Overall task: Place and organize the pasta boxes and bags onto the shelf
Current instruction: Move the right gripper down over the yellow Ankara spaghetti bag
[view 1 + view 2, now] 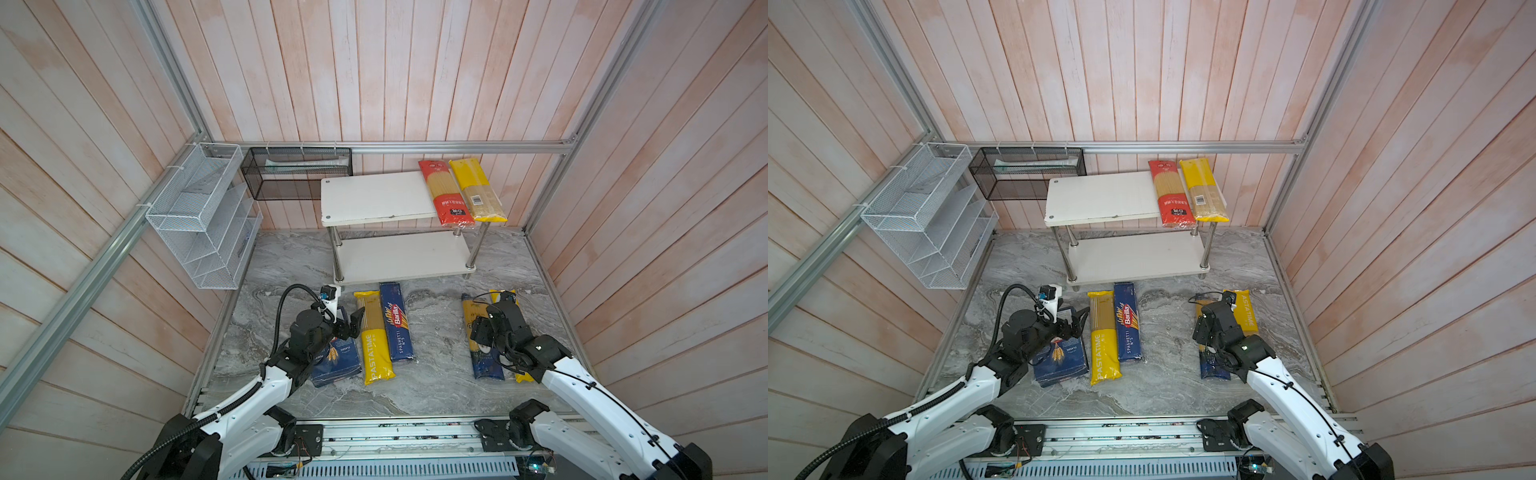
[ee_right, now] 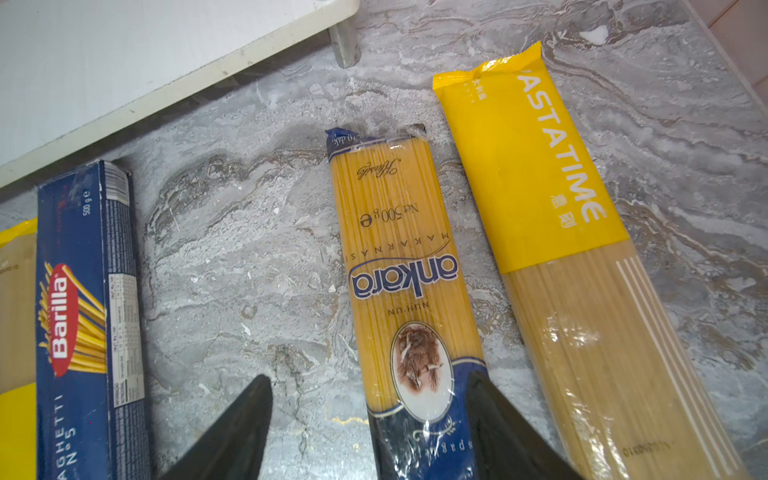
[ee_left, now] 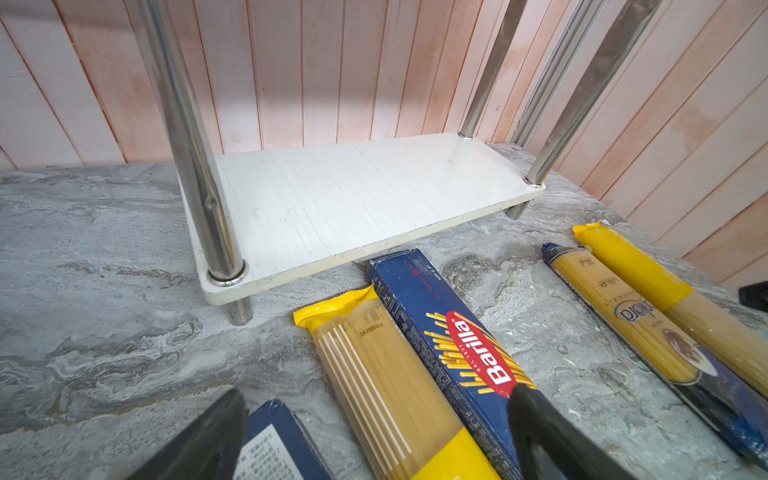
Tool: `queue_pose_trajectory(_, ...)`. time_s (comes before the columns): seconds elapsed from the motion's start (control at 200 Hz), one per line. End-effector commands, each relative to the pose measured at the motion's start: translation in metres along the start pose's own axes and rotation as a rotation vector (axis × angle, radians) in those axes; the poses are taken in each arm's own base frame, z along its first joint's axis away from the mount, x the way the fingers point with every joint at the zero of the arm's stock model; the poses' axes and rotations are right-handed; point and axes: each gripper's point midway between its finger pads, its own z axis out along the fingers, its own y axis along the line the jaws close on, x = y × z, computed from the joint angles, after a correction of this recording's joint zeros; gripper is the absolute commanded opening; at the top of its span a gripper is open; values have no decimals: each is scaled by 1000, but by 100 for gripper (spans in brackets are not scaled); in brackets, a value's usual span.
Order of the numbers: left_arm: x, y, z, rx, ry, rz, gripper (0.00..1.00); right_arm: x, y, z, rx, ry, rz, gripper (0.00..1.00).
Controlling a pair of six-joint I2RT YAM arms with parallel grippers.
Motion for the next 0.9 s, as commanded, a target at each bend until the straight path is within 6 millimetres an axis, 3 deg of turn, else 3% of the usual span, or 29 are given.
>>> queue_pose_trajectory(0.0, -3, 6, -3, -33, -30, -2, 100, 1, -3, 13, 0, 10, -27, 75)
queue_pose_trajectory(0.175, -1, 8, -1, -46, -24, -5, 100, -1, -8, 27, -22, 16, 12, 75)
queue_pose_trajectory(0.315, 0, 4, 1, -18, -20, -19, 100, -3, 3, 35, -138, -27, 124, 76)
queue_pose_trajectory(0.41, 3, 4, 3, -17, -11, -19, 100, -1, -1, 41, -115, -24, 124, 76)
queue_pose_trajectory(0.6, 5, 2, 6, -4, -1, -19, 100, 12, -14, 57, -59, 18, 95, 76)
queue_pose_trajectory(0.895, 8, -1, 10, 13, 19, -27, 100, 32, -3, 64, -145, 105, 105, 76)
